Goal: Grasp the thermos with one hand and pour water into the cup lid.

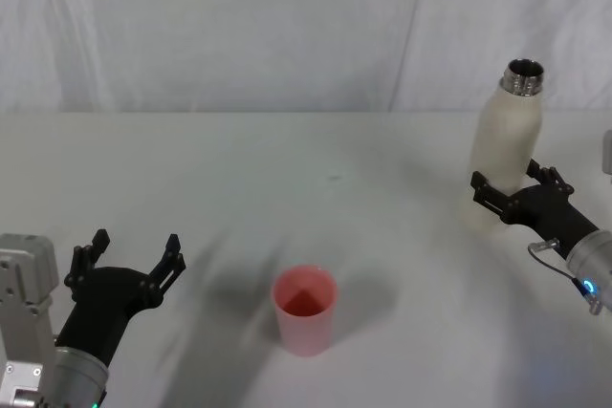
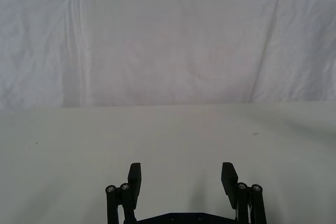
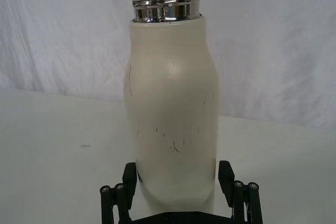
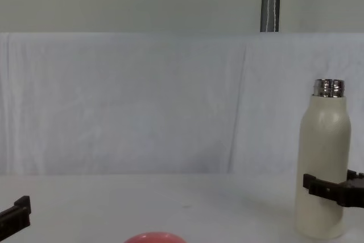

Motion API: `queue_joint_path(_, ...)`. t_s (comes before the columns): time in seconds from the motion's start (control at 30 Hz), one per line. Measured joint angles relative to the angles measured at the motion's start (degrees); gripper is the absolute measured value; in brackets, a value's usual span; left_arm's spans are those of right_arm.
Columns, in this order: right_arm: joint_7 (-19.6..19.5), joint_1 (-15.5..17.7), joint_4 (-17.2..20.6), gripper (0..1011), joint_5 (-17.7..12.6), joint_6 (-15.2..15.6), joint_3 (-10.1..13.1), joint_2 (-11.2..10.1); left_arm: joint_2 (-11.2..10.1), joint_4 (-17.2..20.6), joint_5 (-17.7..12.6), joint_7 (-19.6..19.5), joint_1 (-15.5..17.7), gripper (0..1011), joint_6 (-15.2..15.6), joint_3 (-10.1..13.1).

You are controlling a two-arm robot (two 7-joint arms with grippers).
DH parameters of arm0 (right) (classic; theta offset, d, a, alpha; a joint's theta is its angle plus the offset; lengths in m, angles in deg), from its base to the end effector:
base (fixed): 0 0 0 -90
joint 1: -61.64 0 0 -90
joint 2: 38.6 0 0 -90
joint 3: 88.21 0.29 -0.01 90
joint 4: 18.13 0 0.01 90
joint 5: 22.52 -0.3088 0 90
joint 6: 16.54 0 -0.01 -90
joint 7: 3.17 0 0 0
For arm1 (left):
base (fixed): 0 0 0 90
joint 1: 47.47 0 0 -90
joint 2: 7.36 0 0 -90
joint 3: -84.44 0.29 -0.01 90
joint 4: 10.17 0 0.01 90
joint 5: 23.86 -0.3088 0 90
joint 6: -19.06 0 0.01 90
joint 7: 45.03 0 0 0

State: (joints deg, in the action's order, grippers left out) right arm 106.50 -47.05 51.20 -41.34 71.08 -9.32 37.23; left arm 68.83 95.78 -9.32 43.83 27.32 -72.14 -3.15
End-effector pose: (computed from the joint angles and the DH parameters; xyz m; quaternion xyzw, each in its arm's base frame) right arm 0.4159 -0.0439 -0.2957 0.0042 0.0224 -0.5398 0.8415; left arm 0.2530 0.0376 -0.2852 -0.0174 0.0063 0.6616 0.7496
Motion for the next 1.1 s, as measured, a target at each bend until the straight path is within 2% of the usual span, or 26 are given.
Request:
queue_joint_path(0.5,0.67,2.86,3.85,1000,-1.25,0.97,0.02,-2.01,0.0,0.0,0.0,0.0,0.0,1001,0.0,0.0)
queue_joint_path(0.87,0.45,7.25,8.69,1000,-1.95,1.35,0.78,-4.81,0.0,0.0,0.0,0.0,0.0,1001,0.0,0.0)
queue_joint_path(1.1,-0.58,9.55,11.72,1000,-1.08,0.36,1.52,-6.24,0.0,0.0,0.0,0.0,0.0,1001,0.0,0.0)
